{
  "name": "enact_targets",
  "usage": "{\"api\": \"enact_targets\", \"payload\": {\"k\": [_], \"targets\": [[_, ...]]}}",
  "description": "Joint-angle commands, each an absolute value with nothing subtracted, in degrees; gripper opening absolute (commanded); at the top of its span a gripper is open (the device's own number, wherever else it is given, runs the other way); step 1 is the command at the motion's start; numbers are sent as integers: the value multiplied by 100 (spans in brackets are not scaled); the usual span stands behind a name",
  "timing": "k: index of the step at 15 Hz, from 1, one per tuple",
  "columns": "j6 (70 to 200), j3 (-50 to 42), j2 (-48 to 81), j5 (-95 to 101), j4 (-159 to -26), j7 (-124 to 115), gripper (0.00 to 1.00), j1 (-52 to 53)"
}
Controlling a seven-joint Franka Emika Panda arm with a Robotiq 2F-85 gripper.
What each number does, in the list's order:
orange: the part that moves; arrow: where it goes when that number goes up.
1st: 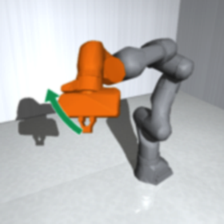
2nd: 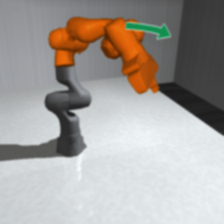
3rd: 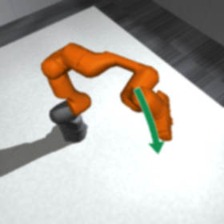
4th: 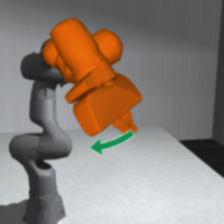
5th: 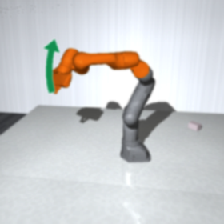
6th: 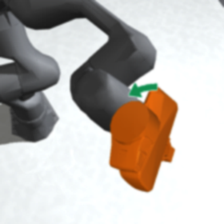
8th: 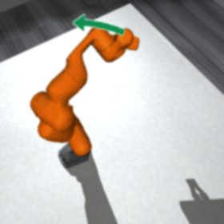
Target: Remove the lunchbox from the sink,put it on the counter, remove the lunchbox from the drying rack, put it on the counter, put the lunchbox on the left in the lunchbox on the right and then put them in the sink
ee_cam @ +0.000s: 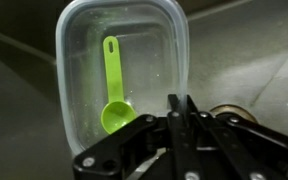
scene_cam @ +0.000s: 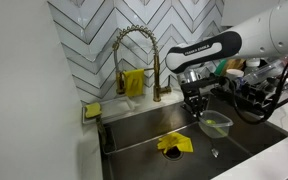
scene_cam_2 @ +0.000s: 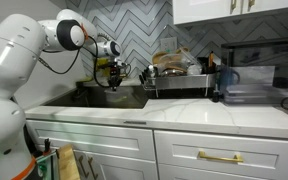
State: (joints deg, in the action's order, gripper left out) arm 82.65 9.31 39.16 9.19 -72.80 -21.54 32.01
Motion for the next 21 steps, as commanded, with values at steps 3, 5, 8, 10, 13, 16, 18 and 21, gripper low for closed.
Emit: {"api": "enact_targets", "payload": {"k": [3, 5, 8, 10, 13, 16, 18, 21], "targets": [[8192, 918, 2960, 1791, -8073, -1943, 2, 3342], [8126, 974, 3257, 1606, -7594, -2068, 7, 3292], [8498, 997, 3054, 1614, -7915, -2073, 7, 3221], [8374, 984, 3014, 1677, -7966, -2069, 2, 3239], [7799, 981, 2784, 1653, -8200, -2073, 2, 3222], [7275, 993, 2438, 1762, -8620, -2151, 2, 3212], [7192, 1034, 2148, 1887, -9026, -2124, 2, 3170], [7496, 1110, 1687, 2254, -9775, -2151, 2, 3087]]}}
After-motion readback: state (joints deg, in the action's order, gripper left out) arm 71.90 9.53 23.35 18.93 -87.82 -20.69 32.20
